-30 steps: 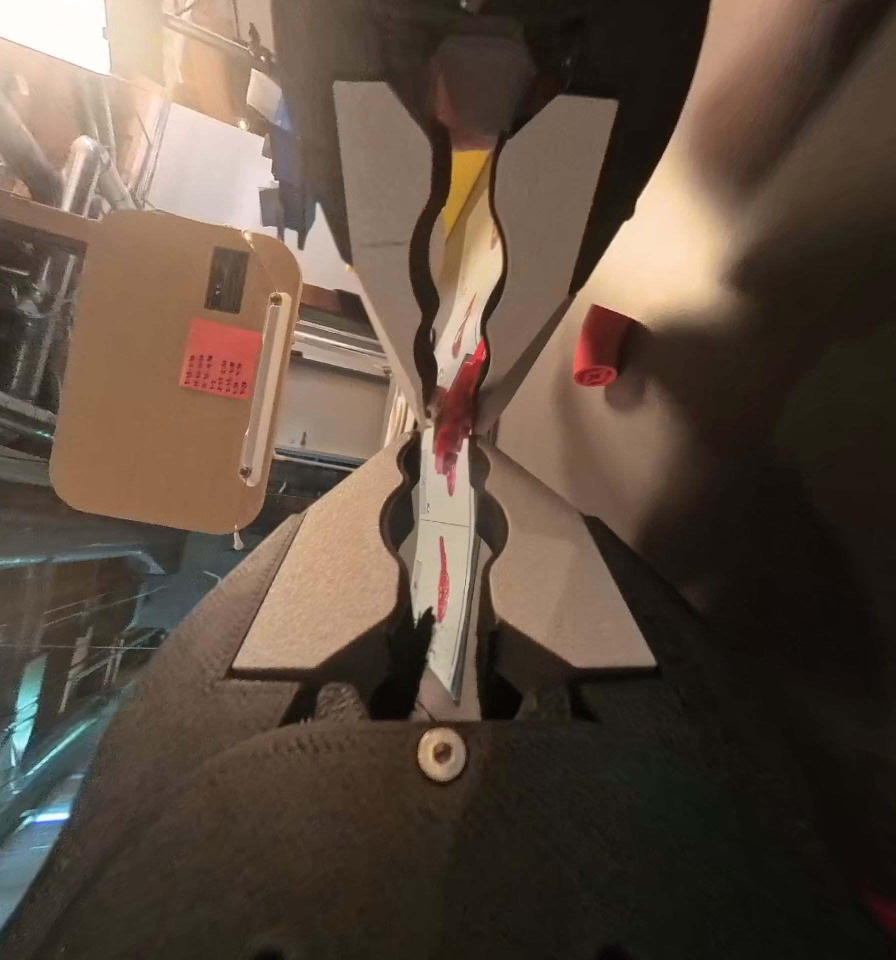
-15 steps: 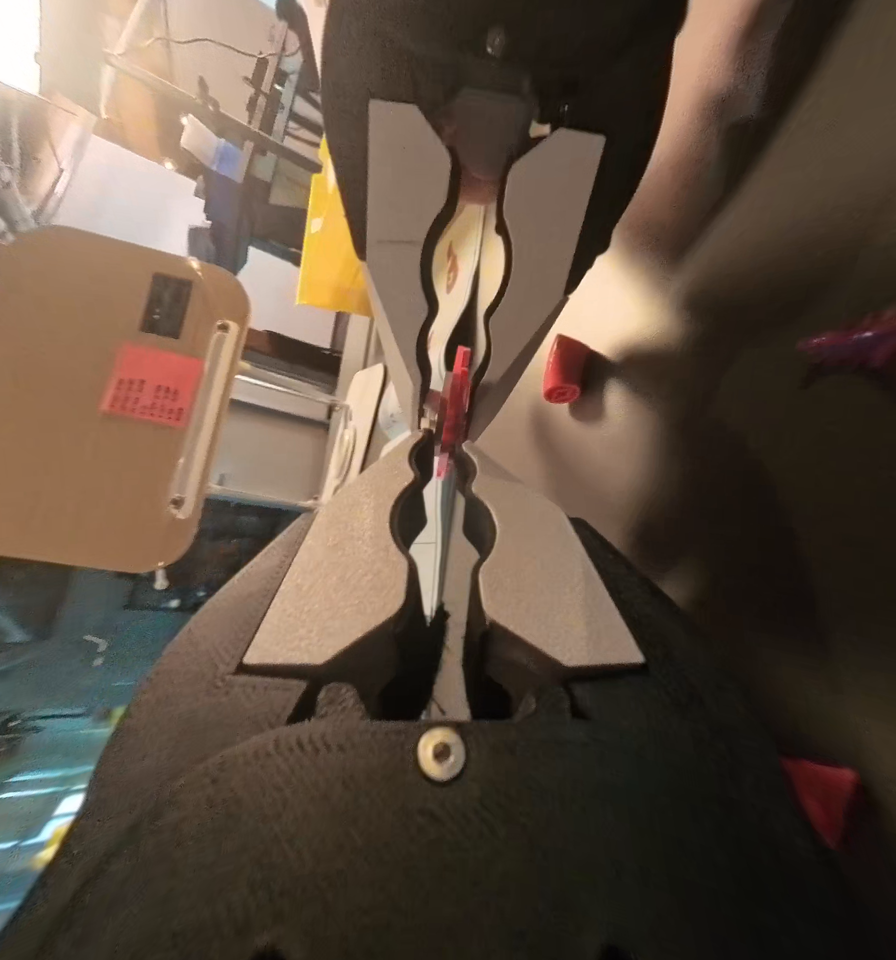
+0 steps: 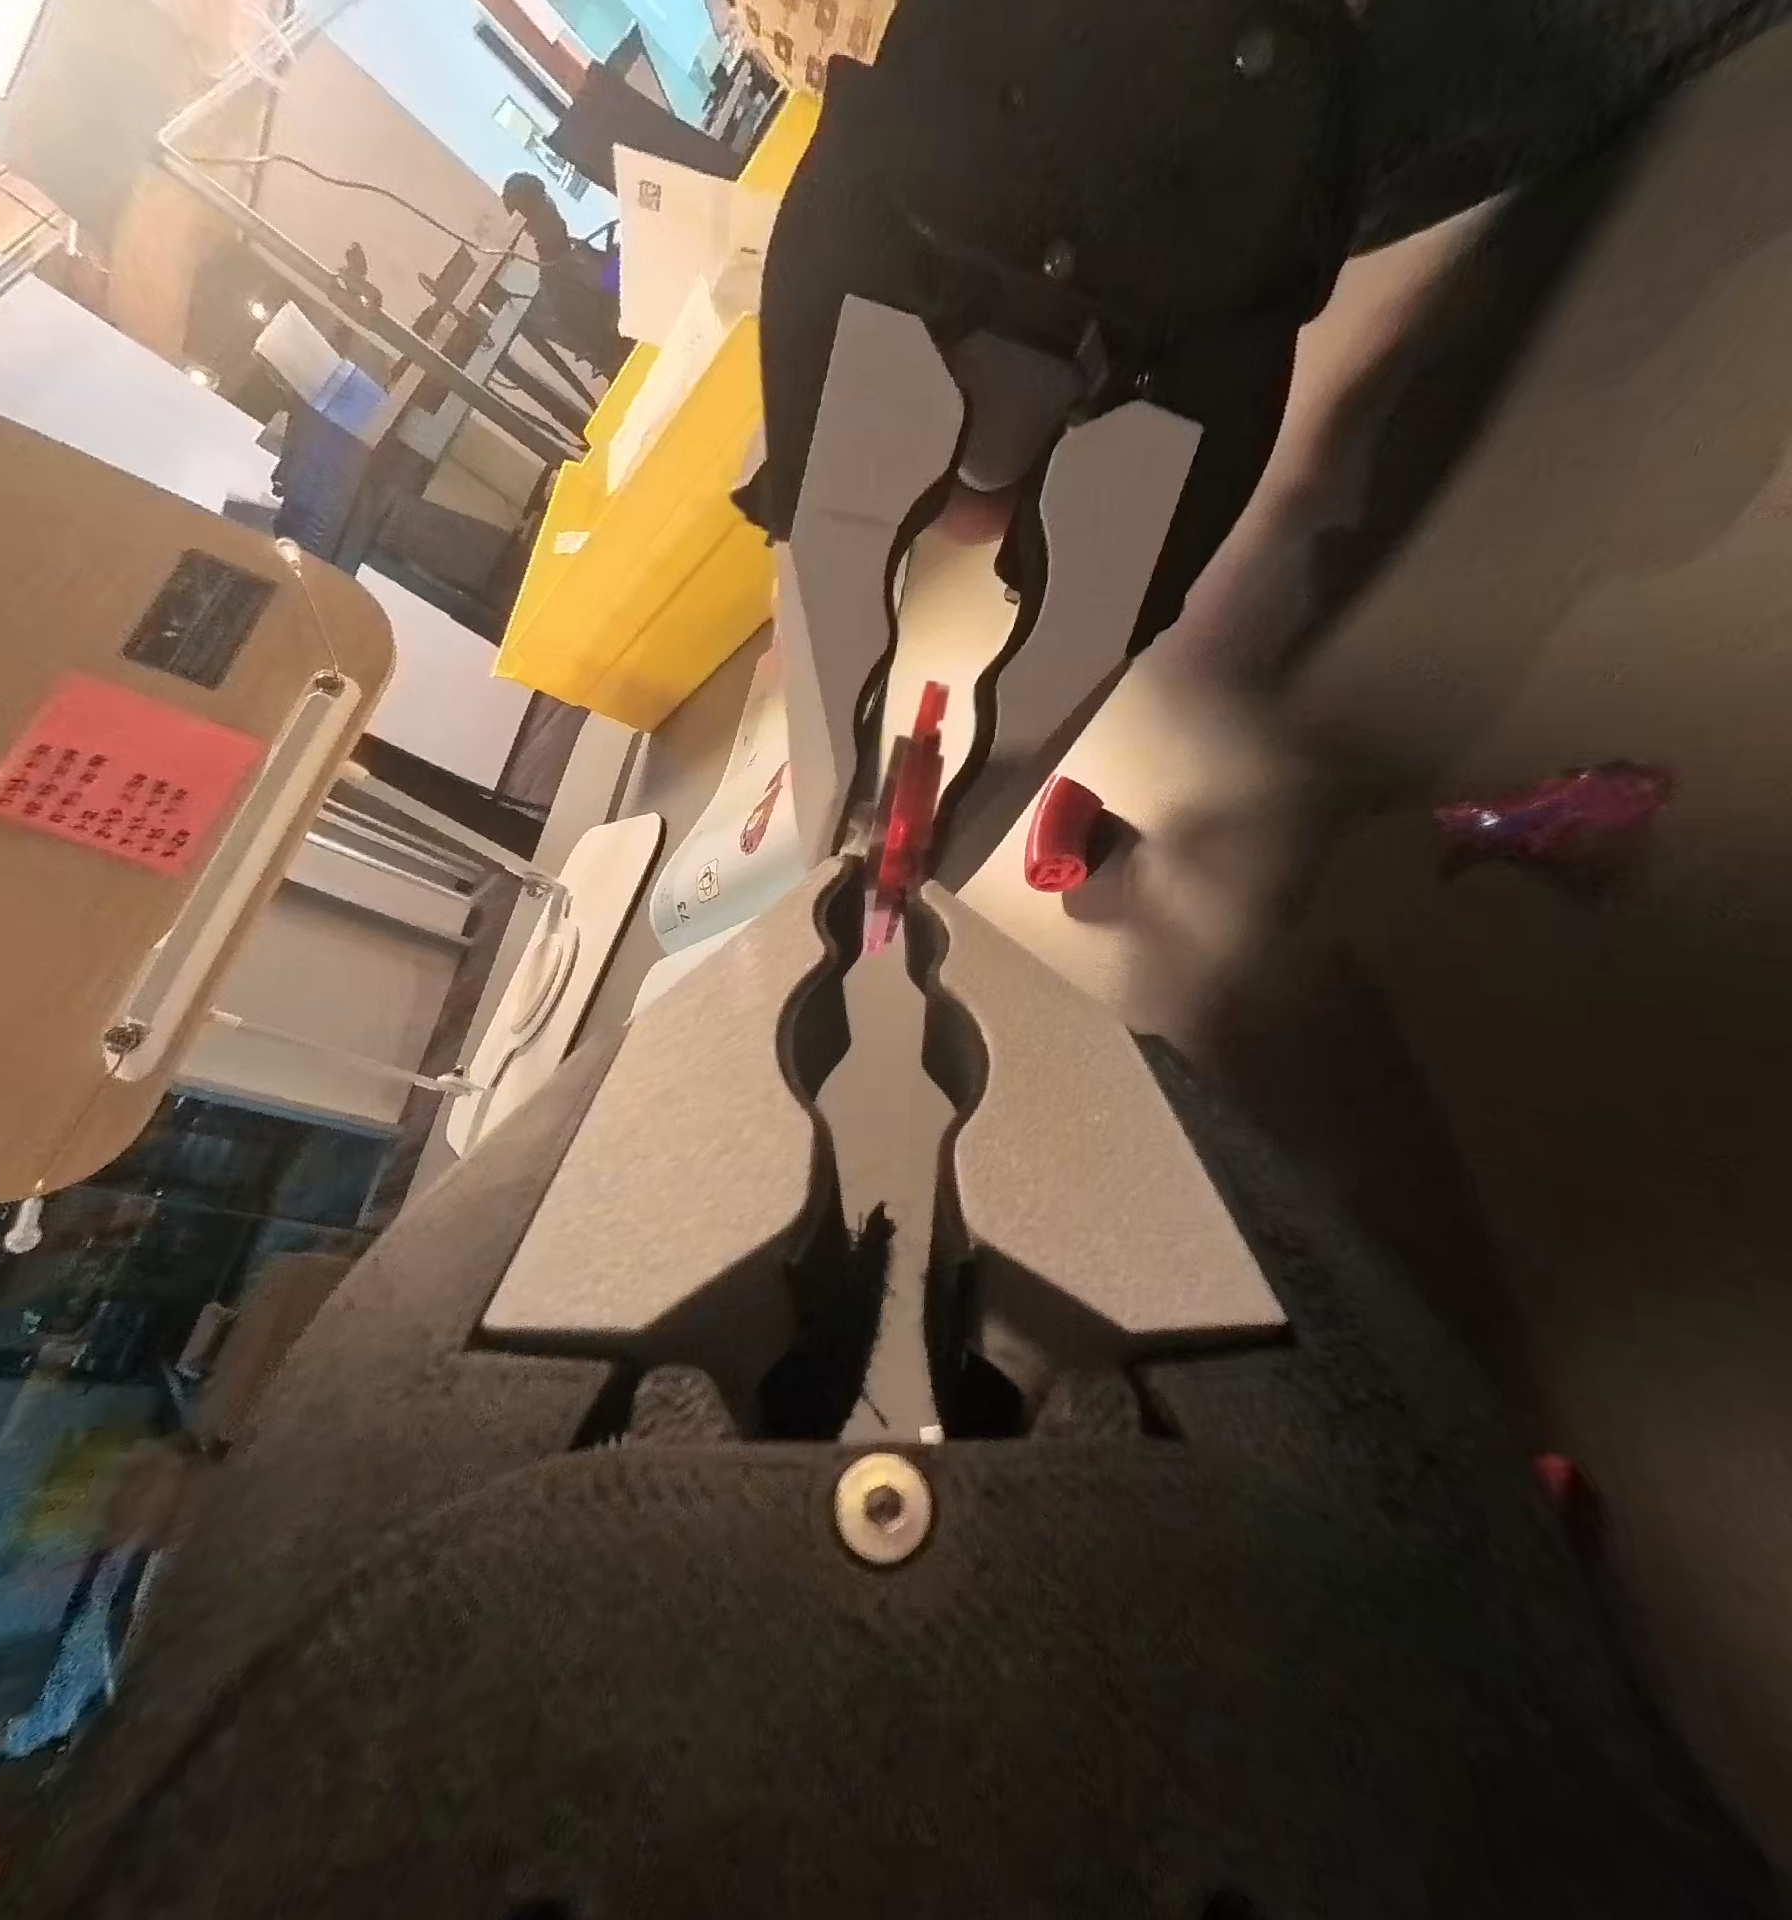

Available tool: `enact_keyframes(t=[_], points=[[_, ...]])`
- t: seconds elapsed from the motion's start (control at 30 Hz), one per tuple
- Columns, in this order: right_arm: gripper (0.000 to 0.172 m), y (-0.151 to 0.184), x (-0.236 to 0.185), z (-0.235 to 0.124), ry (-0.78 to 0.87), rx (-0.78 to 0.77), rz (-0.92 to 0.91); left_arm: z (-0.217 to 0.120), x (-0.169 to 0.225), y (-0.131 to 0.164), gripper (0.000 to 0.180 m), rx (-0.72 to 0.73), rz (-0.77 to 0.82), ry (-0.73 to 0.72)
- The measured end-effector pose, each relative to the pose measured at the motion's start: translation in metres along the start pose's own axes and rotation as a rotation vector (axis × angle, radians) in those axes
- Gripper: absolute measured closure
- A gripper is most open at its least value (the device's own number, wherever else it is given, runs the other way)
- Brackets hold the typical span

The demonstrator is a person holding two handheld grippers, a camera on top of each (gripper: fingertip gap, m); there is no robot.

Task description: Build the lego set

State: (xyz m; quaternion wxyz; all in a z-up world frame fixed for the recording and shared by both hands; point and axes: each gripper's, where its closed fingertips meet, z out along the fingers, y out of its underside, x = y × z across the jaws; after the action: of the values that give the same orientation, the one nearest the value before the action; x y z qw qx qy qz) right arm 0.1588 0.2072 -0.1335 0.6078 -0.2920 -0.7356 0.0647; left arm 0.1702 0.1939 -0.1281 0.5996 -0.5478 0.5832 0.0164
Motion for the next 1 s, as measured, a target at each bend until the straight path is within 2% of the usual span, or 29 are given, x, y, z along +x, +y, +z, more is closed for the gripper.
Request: enact_keyframes(t=[0.6,1.0], points=[[0.156,0.001,0.004,0.0,0.052,-0.041,-0.111,0.002,-0.006,0.006,0.175,-0.033,0.03,-0.038],[0.157,0.016,0.009,0.009,0.119,-0.243,-0.336,0.007,-0.012,0.021,0.174,-0.21,0.168,-0.142]])
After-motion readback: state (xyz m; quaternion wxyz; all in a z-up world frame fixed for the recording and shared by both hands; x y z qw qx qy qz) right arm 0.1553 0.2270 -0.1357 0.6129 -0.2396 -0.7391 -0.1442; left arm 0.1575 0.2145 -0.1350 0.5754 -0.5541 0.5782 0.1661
